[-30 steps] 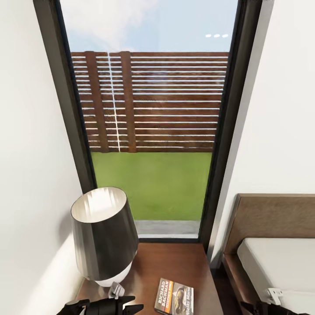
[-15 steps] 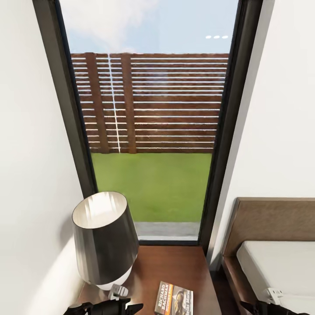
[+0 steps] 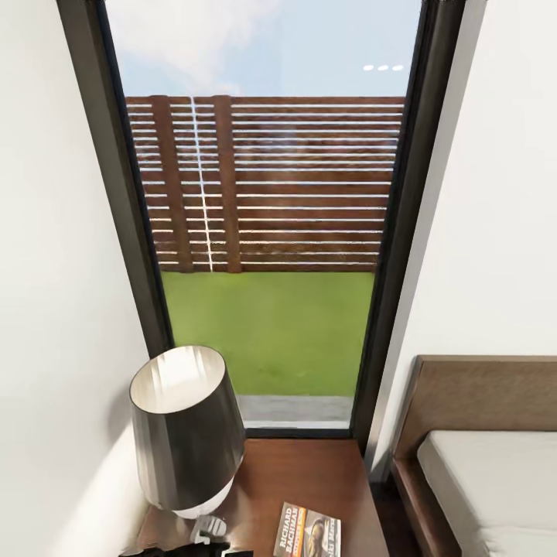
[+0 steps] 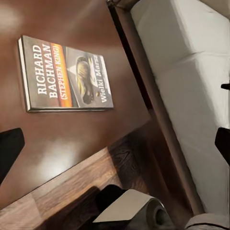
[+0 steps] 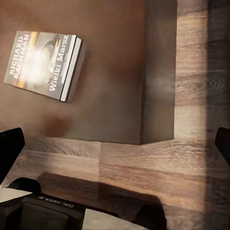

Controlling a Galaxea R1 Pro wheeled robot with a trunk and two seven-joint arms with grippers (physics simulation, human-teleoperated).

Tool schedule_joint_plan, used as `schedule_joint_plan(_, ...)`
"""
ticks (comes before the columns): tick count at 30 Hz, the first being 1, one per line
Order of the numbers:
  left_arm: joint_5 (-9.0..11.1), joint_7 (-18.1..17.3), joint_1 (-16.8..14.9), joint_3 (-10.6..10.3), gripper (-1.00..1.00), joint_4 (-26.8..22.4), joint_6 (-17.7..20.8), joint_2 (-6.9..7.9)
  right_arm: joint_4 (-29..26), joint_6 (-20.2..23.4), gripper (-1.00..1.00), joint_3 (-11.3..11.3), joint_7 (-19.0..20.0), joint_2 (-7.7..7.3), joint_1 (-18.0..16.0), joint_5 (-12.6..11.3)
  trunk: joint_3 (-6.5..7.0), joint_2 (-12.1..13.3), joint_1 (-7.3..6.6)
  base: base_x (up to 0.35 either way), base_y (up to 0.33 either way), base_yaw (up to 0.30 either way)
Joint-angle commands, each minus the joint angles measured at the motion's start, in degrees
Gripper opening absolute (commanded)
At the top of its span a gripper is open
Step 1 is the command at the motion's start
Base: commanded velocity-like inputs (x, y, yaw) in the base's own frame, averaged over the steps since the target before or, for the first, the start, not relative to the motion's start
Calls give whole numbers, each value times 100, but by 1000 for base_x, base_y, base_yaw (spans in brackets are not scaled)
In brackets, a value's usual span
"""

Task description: In the bedroom, move the book from the bed onto either nightstand, and place the two sandals side by side next to the bed.

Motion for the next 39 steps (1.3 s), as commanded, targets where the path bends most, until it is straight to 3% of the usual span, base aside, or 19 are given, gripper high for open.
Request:
schedule_joint_plan(1,-55,-11,-4,57,100,48,-14,1,86,-44,100,-36,18,-1,-11,-6,13,38,-23,0,0,0)
schedule_joint_plan(5,-54,314,-2,54,100,522,-418,7,279,-303,100,-37,14,8,-7,-1,85,198,-111,0,0,0)
schedule_joint_plan(7,-51,863,92,46,100,662,-699,-5,316,-480,100,-34,5,19,101,2,121,279,-155,0,0,0)
schedule_joint_plan(9,-50,1181,225,41,100,693,-776,-14,321,-534,100,-34,-8,22,254,2,157,359,-199,0,0,0)
schedule_joint_plan(12,-50,1516,393,35,100,718,-834,-27,324,-571,100,-33,-24,26,575,3,211,479,-265,0,0,0)
schedule_joint_plan(16,-53,1695,675,33,100,724,-863,-34,325,-586,100,-33,-35,32,948,3,282,640,-352,0,0,0)
schedule_joint_plan(19,-53,1873,782,32,100,727,-868,-35,325,-588,100,-33,-38,33,1031,5,336,760,-418,0,0,0)
schedule_joint_plan(26,-50,2717,1049,31,100,730,-870,-109,332,-584,100,-28,-123,141,1085,18,462,1041,-572,0,0,0)
schedule_joint_plan(28,-50,2938,1124,31,100,730,-870,-136,333,-581,100,-28,-394,296,1086,36,498,1121,-616,0,0,0)
schedule_joint_plan(30,-50,3188,1173,31,100,730,-869,-155,329,-577,100,-26,-921,498,1088,46,534,1201,-660,0,0,0)
schedule_joint_plan(32,-45,3605,1206,31,100,731,-865,-198,326,-574,100,-21,-1926,792,1090,55,570,1281,-704,0,0,0)
schedule_joint_plan(33,-44,3719,1214,31,100,731,-864,-209,324,-573,100,-20,-2186,876,1090,60,588,1321,-726,0,0,0)
schedule_joint_plan(35,-42,4170,1281,31,100,736,-858,-244,319,-573,100,-17,-3032,1216,1091,119,624,1402,-770,0,0,0)
schedule_joint_plan(39,-38,4698,1494,33,100,738,-861,-285,316,-548,100,-11,-3580,1547,1091,411,695,1562,-858,0,0,0)
